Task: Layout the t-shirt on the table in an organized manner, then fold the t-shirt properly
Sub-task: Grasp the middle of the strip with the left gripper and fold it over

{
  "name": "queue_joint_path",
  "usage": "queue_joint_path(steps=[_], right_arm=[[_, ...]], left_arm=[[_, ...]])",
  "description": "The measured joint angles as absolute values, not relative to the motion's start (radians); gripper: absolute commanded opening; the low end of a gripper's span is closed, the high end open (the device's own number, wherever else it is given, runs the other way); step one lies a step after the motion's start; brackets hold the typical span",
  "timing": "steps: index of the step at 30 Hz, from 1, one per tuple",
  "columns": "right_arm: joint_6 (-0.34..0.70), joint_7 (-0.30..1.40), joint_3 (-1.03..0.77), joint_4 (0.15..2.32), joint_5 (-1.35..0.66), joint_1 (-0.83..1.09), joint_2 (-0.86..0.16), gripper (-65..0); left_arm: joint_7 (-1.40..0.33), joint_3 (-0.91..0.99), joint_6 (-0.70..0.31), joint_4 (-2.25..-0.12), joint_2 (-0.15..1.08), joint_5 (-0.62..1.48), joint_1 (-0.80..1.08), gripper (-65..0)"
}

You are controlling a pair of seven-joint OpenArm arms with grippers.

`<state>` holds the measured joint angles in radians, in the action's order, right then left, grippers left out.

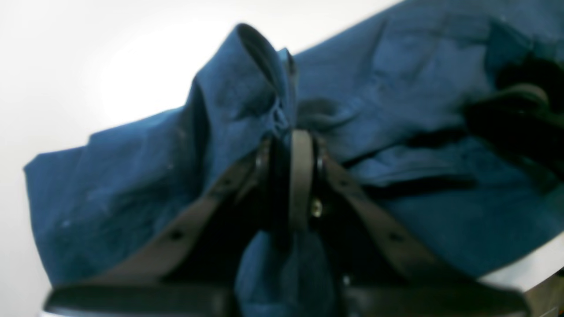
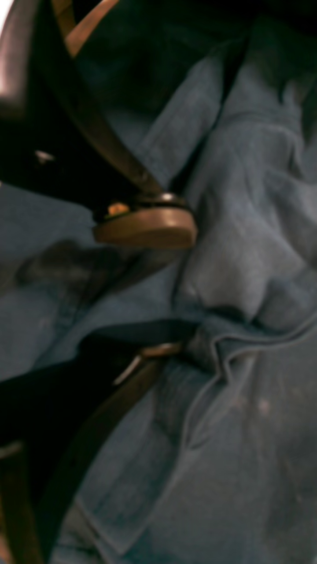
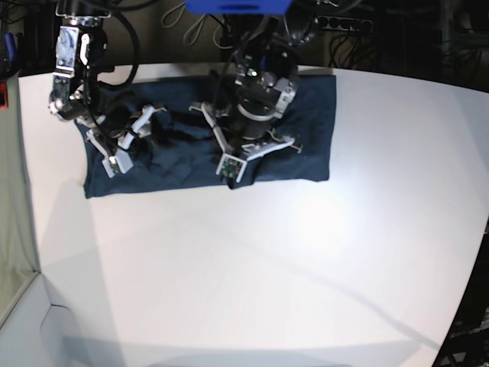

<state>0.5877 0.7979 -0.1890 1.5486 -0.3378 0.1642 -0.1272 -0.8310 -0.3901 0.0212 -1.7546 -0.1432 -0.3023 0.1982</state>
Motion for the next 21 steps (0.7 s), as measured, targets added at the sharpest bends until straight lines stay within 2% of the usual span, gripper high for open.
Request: queue_joint_path(steps=[14, 21], right_arm=[[0.588, 0.799, -0.189, 1.549, -0.338, 0.162, -0.127, -36.9], [0.588, 0.8, -0.189, 1.549, -0.338, 0.162, -0.127, -36.9]], left_arm=[[-0.821, -0.4, 0.023, -1.666, -0.145, -0.298, 0.133, -64.8], [-0.821, -0.401, 0.023, -1.658, -0.145, -0.171, 0.099, -64.5]])
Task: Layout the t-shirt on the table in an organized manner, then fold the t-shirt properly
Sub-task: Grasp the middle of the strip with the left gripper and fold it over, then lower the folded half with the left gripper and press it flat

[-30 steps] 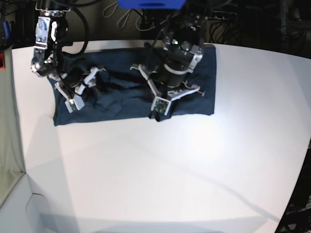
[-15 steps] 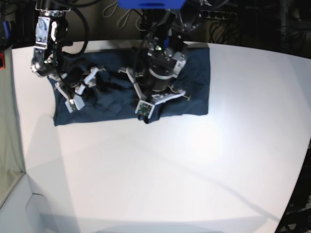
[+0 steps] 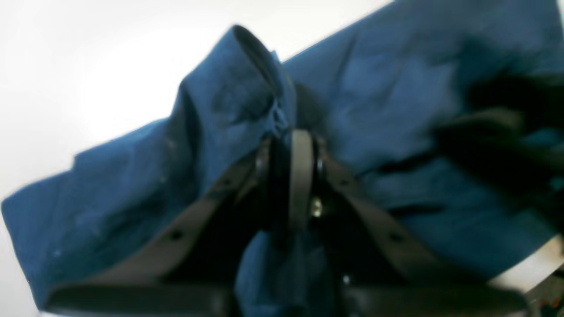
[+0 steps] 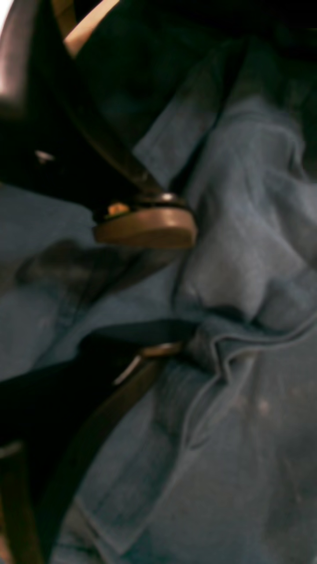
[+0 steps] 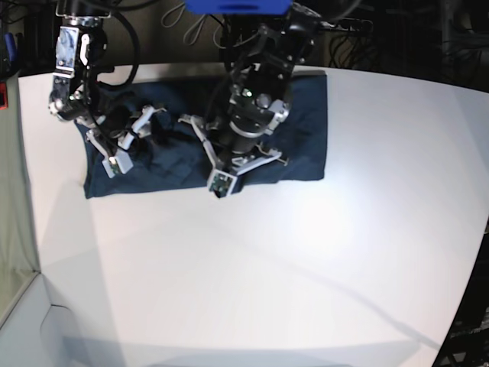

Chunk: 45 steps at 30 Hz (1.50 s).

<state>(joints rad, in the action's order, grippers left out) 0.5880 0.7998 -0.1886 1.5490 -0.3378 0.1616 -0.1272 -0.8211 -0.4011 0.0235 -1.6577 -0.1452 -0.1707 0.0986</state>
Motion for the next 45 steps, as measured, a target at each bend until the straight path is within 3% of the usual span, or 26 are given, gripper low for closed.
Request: queue_joint_path(steps=[4, 10, 14, 16, 18, 21, 32, 39, 42, 45], right_arm=[[0.588, 0.799, -0.189, 1.549, -0.338, 0.162, -0.127, -36.9], [0.588, 0.799, -0.189, 1.549, -0.338, 0.162, -0.128, -36.9], [0.588, 0.799, -0.189, 1.549, -0.338, 0.162, -0.128, -36.9], [0.588, 0.8, -0.189, 1.549, -0.338, 0.162, -0.128, -36.9], [0.588, 0.799, -0.189, 1.549, -0.338, 0.162, -0.128, -36.9], [0.588, 0.8, -0.189, 1.549, -0.338, 0.162, -0.128, -36.9], [0.588, 0.822, -0.187, 1.548, -0.334, 0.145, -0.128, -36.9], [0.588, 0.822, -0.187, 1.548, -0.334, 0.145, -0.128, -36.9], [0.588, 0.822, -0.187, 1.548, -0.33, 0.143, -0.128, -36.9], [0.591, 0.828, -0.186, 1.54, -0.331, 0.13, -0.127, -36.9]], left_arm=[[-0.835, -0.402, 0.023, -1.657, -0.145, -0.144, 0.099, -60.0], [-0.833, -0.402, 0.023, -1.657, -0.145, -0.145, 0.089, -35.6], [-0.829, -0.401, 0.023, -1.665, -0.145, -0.144, 0.093, -34.4], [-0.832, -0.401, 0.023, -1.706, -0.145, -0.144, 0.101, -36.5], [-0.832, -0.398, 0.023, -1.75, -0.145, -0.141, 0.102, -43.8], [-0.825, -0.392, 0.023, -1.776, -0.144, -0.149, 0.113, -64.5], [-0.836, -0.393, 0.023, -1.773, -0.002, -0.149, 0.185, -64.6], [-0.901, -0.362, 0.023, -1.773, 0.01, -0.15, 0.19, -64.6], [-0.989, -0.508, 0.023, -1.768, 0.018, -0.153, 0.185, -64.6], [-1.02, -0.672, -0.085, -1.773, 0.031, -0.118, 0.16, -64.6]])
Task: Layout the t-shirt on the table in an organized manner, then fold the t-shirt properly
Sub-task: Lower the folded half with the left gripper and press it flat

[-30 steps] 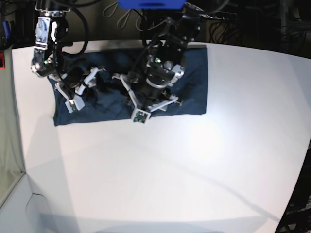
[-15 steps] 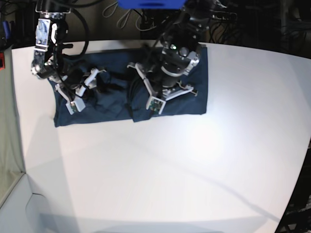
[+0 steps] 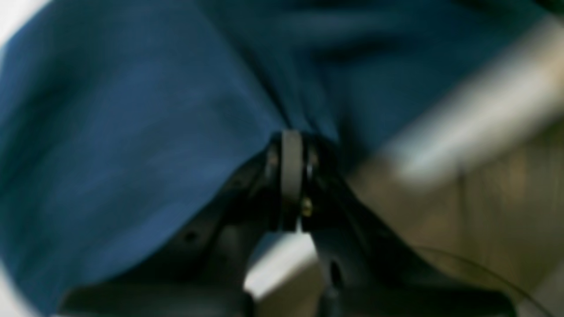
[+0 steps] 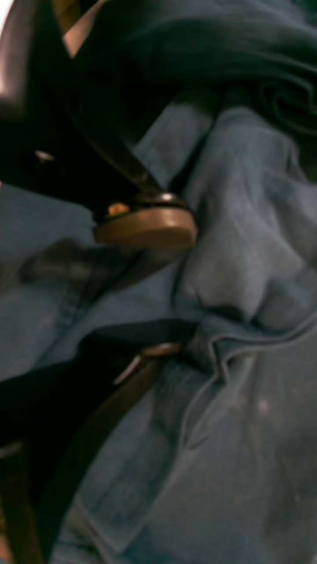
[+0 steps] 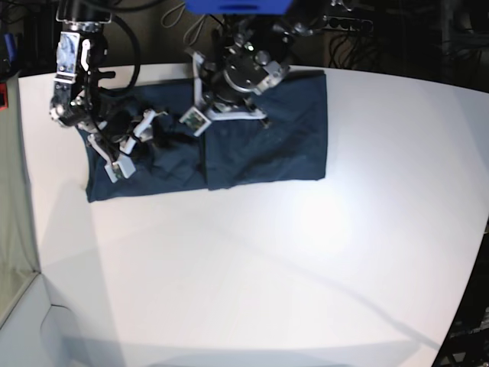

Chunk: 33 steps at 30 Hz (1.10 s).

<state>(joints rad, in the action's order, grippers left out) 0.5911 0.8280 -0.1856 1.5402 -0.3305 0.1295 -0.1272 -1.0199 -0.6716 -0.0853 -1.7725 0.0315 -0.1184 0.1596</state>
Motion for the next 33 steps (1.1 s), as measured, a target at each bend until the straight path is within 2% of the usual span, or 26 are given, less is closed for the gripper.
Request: queue_joint_path(steps=[6, 15, 19, 23, 27, 33], right_arm=[[0.591, 0.829, -0.184, 1.54, -0.329, 0.126, -0.127, -36.9], [0.59, 0.871, -0.188, 1.59, -0.3, 0.13, -0.126, -36.7], [0.583, 0.908, -0.204, 1.686, -0.274, 0.159, -0.125, -36.5], [0.583, 0.942, -0.279, 1.775, -0.274, 0.154, -0.112, -31.3], [0.583, 0.982, -0.331, 1.799, -0.277, 0.136, -0.085, -25.4], [0.583, 0.967, -0.341, 1.781, -0.277, 0.112, -0.099, -24.0]], left_arm=[[-1.021, -0.646, -0.117, -1.907, 0.038, -0.145, 0.146, -64.7], [-1.016, -0.34, -0.12, -1.917, 0.058, -0.151, 0.171, -64.7], [-1.041, -0.316, -0.12, -1.917, 0.119, -0.148, 0.223, -64.7], [-1.027, -0.317, -0.125, -1.913, 0.172, -0.141, 0.237, -64.7], [-1.019, -0.281, -0.129, -1.847, 0.175, -0.125, 0.235, -64.7], [-0.933, -0.171, -0.125, -1.824, 0.175, -0.145, 0.233, -64.6]])
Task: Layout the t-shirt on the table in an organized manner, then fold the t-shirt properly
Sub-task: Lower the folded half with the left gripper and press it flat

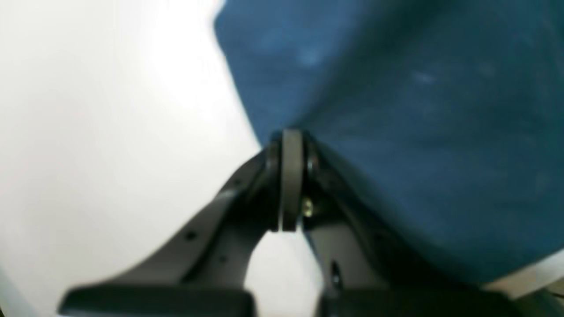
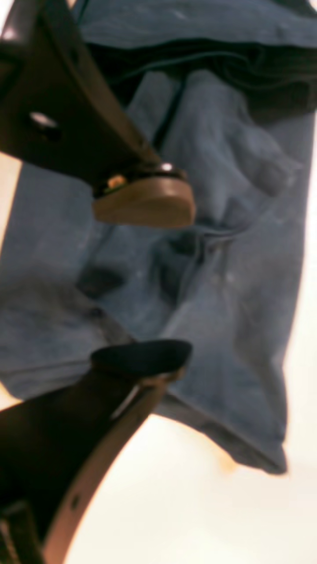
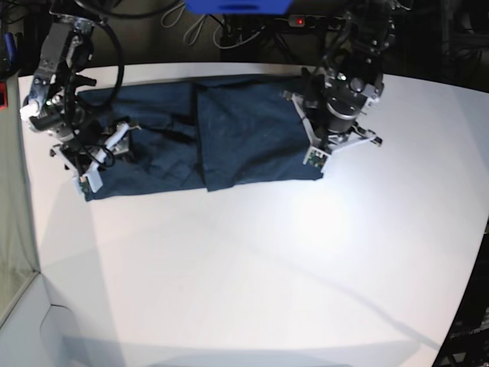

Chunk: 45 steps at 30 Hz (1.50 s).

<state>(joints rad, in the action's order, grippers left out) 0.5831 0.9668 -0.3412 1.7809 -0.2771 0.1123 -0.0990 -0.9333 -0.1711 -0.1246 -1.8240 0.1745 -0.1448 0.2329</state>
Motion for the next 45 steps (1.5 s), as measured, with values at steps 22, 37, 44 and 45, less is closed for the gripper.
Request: queue_joint_path(steps=[22, 37, 44, 45], right_arm=[[0.58, 0.894, -0.453, 1.47, -0.289, 0.028, -0.17, -24.0], [0.58, 0.867, -0.387, 1.472, -0.298, 0.045, -0.144, -53.4], [0.58, 0.867, -0.341, 1.475, -0.301, 0.045, -0.144, -65.0], [0.58, 0.867, -0.339, 1.477, -0.3, 0.045, -0.144, -65.0]], left_arm=[[-0.788, -0.1, -0.119, -1.626, 0.182, -0.145, 0.186, -64.6], [-0.742, -0.099, -0.109, -1.546, 0.179, -0.149, 0.133, -64.6], [-0.738, -0.099, -0.108, -1.541, 0.178, -0.149, 0.133, -64.6], [-0.739, -0.099, -0.108, -1.541, 0.177, -0.15, 0.133, -64.6]])
